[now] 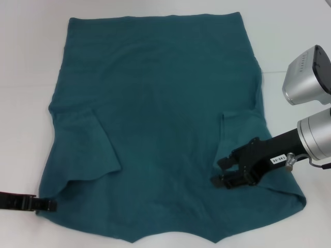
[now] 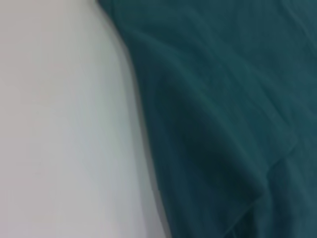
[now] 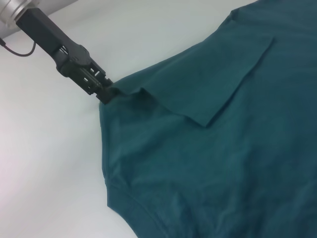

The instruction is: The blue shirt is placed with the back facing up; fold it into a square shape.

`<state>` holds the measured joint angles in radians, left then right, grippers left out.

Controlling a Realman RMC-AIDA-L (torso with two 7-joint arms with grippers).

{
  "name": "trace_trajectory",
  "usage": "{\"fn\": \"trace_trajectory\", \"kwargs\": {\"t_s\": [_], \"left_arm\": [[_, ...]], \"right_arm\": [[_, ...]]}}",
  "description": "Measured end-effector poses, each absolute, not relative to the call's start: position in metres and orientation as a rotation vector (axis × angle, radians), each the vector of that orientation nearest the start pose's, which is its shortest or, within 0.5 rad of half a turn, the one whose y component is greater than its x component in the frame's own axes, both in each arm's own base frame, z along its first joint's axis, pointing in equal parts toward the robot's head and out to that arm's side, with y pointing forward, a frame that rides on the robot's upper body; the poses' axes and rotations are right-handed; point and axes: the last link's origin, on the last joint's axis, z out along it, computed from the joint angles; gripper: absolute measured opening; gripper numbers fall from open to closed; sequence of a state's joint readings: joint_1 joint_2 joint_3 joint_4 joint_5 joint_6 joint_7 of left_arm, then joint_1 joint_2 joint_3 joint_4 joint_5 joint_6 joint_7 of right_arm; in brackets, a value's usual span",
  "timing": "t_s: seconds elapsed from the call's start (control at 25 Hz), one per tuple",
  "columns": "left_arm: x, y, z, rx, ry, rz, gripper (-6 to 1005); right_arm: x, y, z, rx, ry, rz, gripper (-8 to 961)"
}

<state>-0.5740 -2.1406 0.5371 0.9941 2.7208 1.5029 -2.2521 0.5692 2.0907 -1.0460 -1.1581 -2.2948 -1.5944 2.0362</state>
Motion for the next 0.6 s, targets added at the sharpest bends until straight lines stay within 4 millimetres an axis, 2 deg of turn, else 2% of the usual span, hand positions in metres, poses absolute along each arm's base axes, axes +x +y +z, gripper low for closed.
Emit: {"fn": "trace_trajectory", "kwargs": {"t_s": [0.08,0.32,0.52,0.6], "left_arm": [[-0.3131,0.3328,0.0309,-2.273,-1.562,0.045,643],[-0.3104,0.3345,0.0296,-2.274,-1.555,0.046,412],[-0.3092,0.3345,0.0288,-2.274,-1.557,0.037,209],[-0.3077,0.3346,0.0269,-2.28,-1.556,0.035,44]], "right_arm": [[0.2048,0.3505,0.0137,-2.857,0.776,0.017,548],[0.2055,0.3507,0.0144,-2.851,0.786,0.022,549],[0.2058,0.3505,0.0147,-2.849,0.789,0.022,549],[0.2059,0.3504,0.0146,-2.849,0.79,0.022,549]]}}
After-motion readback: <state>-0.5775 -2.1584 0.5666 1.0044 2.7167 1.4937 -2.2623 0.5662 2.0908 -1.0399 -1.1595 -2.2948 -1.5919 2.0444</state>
